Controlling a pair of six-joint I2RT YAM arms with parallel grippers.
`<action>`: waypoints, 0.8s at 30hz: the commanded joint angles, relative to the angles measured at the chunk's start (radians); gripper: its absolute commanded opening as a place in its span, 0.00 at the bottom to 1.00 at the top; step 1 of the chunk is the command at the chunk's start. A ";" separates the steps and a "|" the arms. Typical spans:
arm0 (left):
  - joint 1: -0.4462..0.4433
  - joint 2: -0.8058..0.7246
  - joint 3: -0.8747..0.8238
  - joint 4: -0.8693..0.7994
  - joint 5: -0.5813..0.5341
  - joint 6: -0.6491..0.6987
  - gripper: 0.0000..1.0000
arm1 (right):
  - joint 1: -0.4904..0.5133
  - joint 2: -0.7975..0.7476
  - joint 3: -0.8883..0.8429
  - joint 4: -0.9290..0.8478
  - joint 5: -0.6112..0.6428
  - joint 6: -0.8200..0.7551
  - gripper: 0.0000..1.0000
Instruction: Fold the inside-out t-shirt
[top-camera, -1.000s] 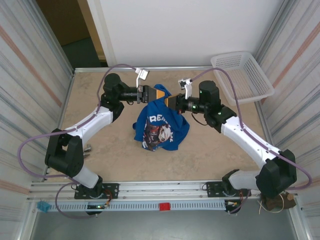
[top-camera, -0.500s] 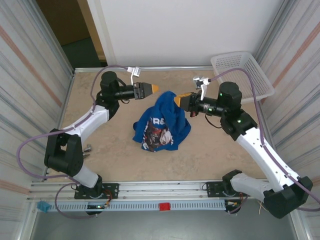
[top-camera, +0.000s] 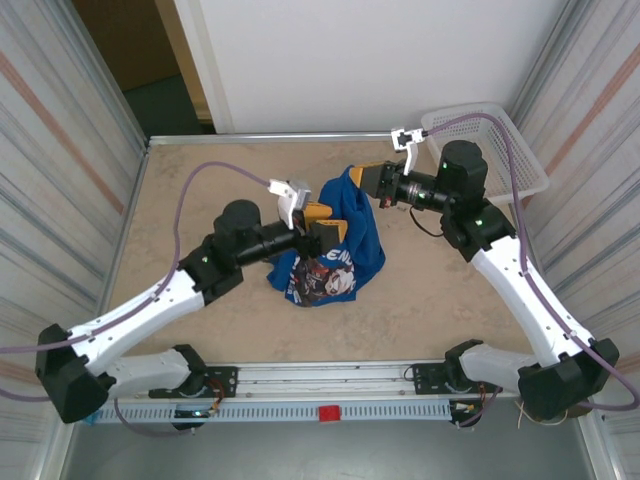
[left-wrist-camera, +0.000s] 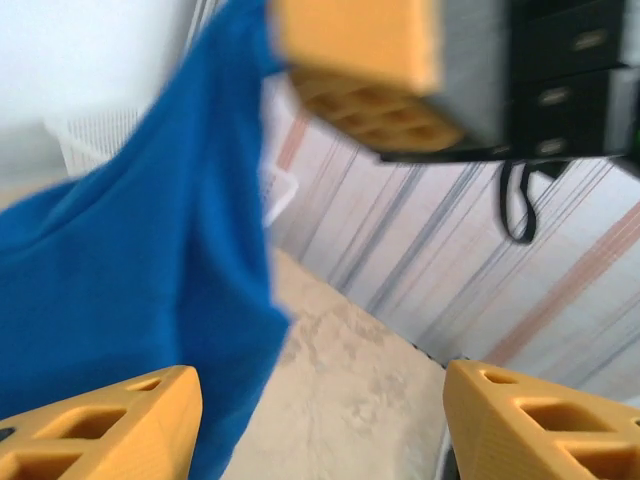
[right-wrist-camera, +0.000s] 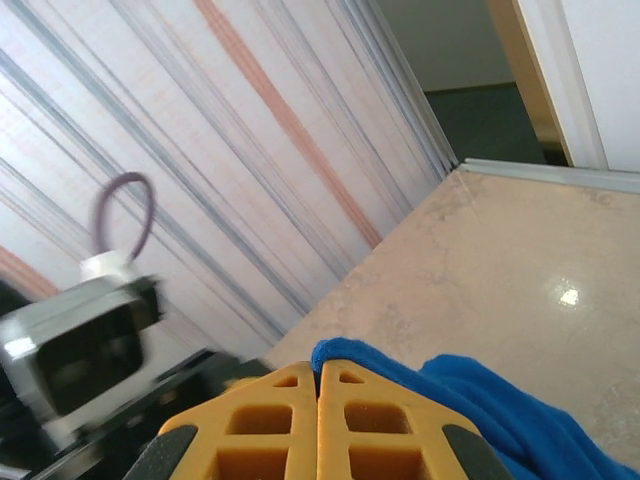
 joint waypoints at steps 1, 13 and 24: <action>-0.046 0.061 0.024 -0.005 -0.353 0.125 0.65 | 0.029 0.005 0.037 0.010 0.066 0.021 0.00; 0.087 0.222 0.084 0.025 -0.210 0.043 0.00 | 0.023 0.009 0.032 -0.003 0.223 0.038 0.00; 0.466 0.296 0.101 0.325 0.888 -0.328 0.00 | -0.111 0.160 -0.063 0.131 0.093 0.120 0.62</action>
